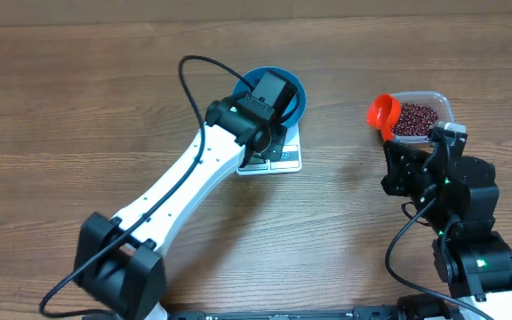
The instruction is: Scoop item into bowl and weigh 150g on scale
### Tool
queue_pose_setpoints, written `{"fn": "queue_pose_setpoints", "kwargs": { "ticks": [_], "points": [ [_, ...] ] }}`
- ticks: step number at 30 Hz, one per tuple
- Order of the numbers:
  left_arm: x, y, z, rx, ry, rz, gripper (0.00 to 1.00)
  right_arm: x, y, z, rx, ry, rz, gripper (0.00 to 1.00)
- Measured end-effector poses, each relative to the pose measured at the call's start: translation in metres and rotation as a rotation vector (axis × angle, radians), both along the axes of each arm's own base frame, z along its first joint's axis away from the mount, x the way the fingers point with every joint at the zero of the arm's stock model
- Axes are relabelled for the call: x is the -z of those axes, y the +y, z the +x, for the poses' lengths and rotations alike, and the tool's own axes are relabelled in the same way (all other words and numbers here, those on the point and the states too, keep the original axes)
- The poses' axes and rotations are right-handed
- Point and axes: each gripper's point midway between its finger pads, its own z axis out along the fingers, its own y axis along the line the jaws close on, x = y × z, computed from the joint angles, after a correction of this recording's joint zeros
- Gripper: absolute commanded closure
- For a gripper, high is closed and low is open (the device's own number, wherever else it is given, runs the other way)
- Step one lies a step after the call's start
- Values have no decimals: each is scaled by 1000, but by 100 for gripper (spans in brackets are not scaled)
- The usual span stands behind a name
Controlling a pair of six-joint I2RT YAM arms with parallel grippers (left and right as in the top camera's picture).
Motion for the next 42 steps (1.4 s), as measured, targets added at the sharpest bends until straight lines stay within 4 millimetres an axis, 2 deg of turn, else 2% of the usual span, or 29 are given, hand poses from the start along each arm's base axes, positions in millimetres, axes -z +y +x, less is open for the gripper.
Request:
{"fn": "queue_pose_setpoints", "kwargs": {
  "ticks": [5,10,19,42],
  "points": [
    [18,-13,5,85,-2,22,96,9,-1,4,4,31,-4,96],
    [26,-23,6,142,-12,34,96,18,-1,8,7,62,-8,96],
    [27,-26,10,159,-29,35,96,9,0,15,8,22,-3,96],
    [73,-22,17,140,-72,55,96,10,0,14,7,23,-4,97]
  ]
}}
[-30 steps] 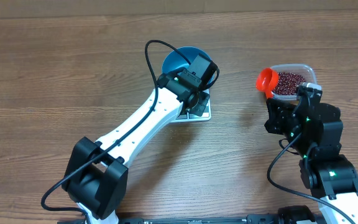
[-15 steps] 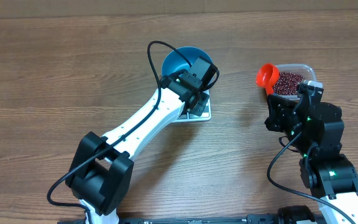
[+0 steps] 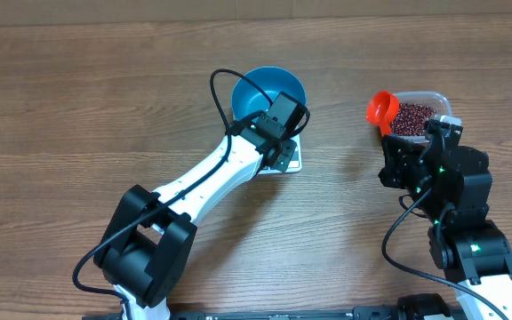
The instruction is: Scoop item into bowl and weigh 150g on scale
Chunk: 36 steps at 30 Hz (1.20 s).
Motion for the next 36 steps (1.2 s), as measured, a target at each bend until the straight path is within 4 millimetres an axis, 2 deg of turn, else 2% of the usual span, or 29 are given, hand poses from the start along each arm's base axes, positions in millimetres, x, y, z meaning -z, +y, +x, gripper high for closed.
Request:
{"fn": "queue_pose_setpoints", "kwargs": {
  "ticks": [24,36],
  "points": [
    [1,-8,4,68,-37,0,96,0,0,0,0,1,0,96],
    [30,-8,4,57,5,24,96,0,0,0,1,-2,1,96]
  ]
}}
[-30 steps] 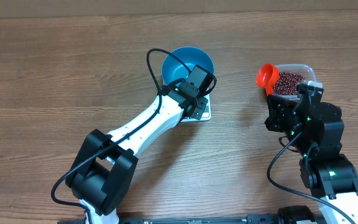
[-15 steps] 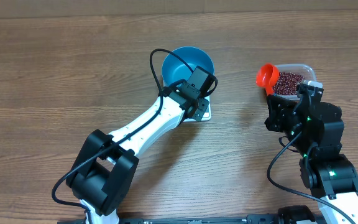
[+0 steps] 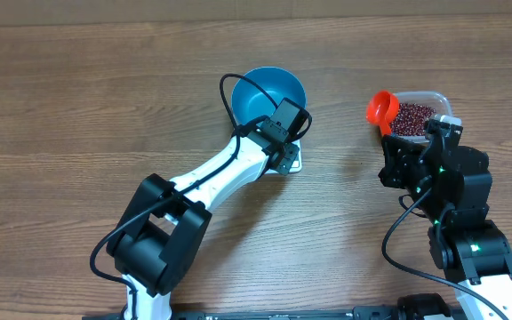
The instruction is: Scoop item into bowl and weigh 150g on scale
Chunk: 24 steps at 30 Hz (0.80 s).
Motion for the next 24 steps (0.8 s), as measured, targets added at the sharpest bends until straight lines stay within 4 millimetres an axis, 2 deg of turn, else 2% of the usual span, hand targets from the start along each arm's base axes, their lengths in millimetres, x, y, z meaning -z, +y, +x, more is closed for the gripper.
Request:
{"fn": "queue_pose_setpoints", "kwargs": {
  "ticks": [10,24],
  "points": [
    [0,-2,2,0,-8,-6,96,0,0,0,0,0,0,96],
    [14,-1,2,0,12,9,96,0,0,0,-1,0,0,96]
  ]
}}
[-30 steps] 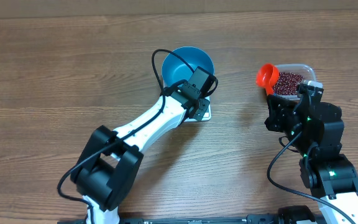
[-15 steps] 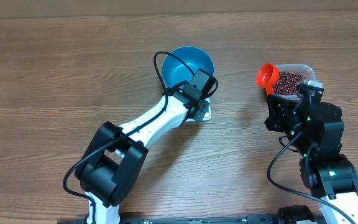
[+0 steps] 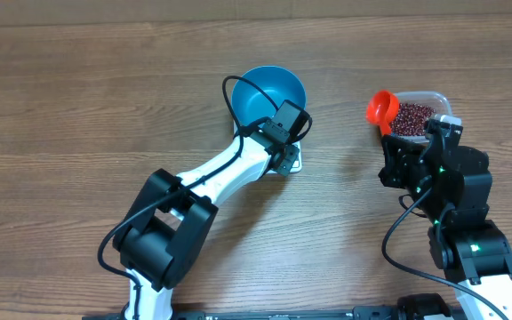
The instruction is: Scoop item into bowl and weigh 150g on scale
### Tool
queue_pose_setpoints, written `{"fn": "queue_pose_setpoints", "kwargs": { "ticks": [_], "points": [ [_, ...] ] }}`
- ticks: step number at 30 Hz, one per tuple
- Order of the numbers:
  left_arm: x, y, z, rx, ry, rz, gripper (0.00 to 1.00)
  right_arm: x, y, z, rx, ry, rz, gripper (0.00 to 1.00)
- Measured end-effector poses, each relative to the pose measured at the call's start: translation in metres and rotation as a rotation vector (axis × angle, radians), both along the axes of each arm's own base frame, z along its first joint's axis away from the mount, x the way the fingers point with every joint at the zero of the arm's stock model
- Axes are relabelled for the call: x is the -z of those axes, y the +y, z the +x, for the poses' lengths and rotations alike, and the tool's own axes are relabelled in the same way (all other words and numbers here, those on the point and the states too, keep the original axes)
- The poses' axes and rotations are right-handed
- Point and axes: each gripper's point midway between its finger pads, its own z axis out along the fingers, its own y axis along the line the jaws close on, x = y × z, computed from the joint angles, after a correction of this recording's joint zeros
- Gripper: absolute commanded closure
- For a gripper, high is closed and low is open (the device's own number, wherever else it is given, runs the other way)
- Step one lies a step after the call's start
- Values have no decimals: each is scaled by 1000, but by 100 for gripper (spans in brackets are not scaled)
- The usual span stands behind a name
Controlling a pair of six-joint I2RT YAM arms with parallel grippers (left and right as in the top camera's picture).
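Observation:
The blue bowl (image 3: 268, 93) stands at the far middle of the table, on the small grey scale (image 3: 294, 162), of which only a corner shows. My left gripper (image 3: 286, 124) hangs over the bowl's near rim and the scale; its fingers are hidden under the wrist. The red scoop (image 3: 381, 109) sits at the left rim of the clear tub of dark red beans (image 3: 416, 116). Its handle runs down into my right gripper (image 3: 389, 140), which appears shut on it.
The left arm (image 3: 220, 173) stretches diagonally from the front left up to the scale. The right arm's body (image 3: 456, 204) fills the front right, just in front of the tub. Bare wood lies to the left and between the two arms.
The left arm's lower links have folded a little further in at the front. Its gripper stays at the bowl's near rim. Bowl, scoop, tub and right arm are unmoved.
At first my left gripper was over the blue bowl, covering most of it. Then it stood back at the bowl's near edge, leaving the bowl bare on the scale. Since then the arm has kept folding inward. The right gripper stayed at the scoop by the tub.

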Motion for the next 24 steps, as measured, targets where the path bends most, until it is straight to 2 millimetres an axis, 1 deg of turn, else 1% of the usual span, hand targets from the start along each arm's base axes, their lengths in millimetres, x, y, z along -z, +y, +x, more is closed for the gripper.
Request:
{"fn": "queue_pose_setpoints", "kwargs": {
  "ticks": [20,24],
  "points": [
    [0,0,0,-8,2,-3,96,0,0,0,0,0,0,97],
    [0,2,-3,-29,19,-4,96,0,0,0,0,0,-1,96]
  ]
}}
